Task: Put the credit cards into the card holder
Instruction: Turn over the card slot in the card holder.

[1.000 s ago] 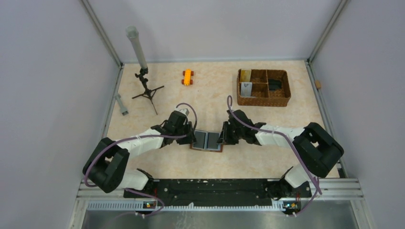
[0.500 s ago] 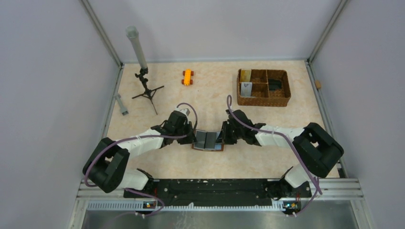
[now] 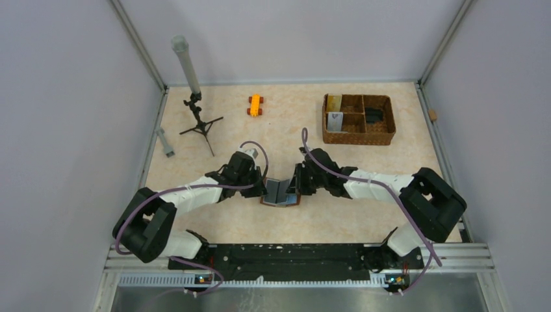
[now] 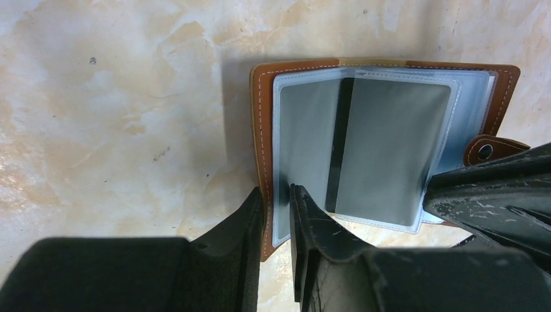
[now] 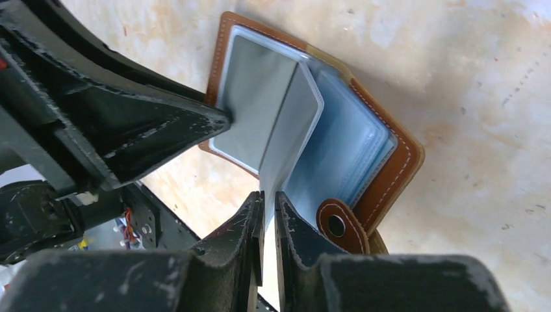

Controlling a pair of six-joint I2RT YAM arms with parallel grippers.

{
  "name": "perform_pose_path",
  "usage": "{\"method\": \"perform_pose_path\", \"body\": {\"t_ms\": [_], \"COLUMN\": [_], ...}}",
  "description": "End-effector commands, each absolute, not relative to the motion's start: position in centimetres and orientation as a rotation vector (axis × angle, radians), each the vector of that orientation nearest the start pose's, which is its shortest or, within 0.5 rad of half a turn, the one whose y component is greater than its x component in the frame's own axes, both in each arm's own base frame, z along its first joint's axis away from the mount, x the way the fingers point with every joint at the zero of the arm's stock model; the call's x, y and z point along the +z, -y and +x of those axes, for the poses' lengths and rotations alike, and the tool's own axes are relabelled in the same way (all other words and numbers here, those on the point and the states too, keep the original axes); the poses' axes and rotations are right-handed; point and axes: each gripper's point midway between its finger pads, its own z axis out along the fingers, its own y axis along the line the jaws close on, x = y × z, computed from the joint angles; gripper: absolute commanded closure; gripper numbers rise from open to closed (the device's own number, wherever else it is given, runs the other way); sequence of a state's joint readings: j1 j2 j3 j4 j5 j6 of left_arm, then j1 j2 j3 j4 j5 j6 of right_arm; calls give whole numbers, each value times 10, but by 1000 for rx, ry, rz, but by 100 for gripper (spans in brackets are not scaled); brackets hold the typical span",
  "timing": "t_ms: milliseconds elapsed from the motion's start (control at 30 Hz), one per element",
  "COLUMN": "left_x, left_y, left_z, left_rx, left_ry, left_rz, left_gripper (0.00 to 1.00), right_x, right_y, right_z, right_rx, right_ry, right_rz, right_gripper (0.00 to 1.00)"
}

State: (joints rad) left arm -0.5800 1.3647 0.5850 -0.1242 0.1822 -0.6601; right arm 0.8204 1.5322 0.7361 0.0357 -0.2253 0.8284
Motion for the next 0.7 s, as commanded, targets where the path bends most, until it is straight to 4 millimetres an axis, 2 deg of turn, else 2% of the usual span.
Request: {"method": "perform_pose_path", "body": {"t_ms": [0, 300, 567, 667], "left_x": [39, 41, 41, 41], "left_y": [223, 226, 227, 226], "left_z": [229, 230, 229, 230], "left_rx": [-771, -793, -807, -800], "left_ry": [-2577, -2569, -2568, -2565], "left_rz": [-25, -25, -27, -32], "left_gripper": [76, 76, 75, 73], "right_x": [93, 95, 85, 85], "right_y": [-344, -358, -375, -378], "right_z": [218, 221, 219, 218], "right_rx": [1052, 1067, 1079, 1080], "right_ry": [-2452, -2444, -2465, -2465], "right_rz": [-177, -220, -266, -273], "right_gripper": [87, 82, 80, 77]}}
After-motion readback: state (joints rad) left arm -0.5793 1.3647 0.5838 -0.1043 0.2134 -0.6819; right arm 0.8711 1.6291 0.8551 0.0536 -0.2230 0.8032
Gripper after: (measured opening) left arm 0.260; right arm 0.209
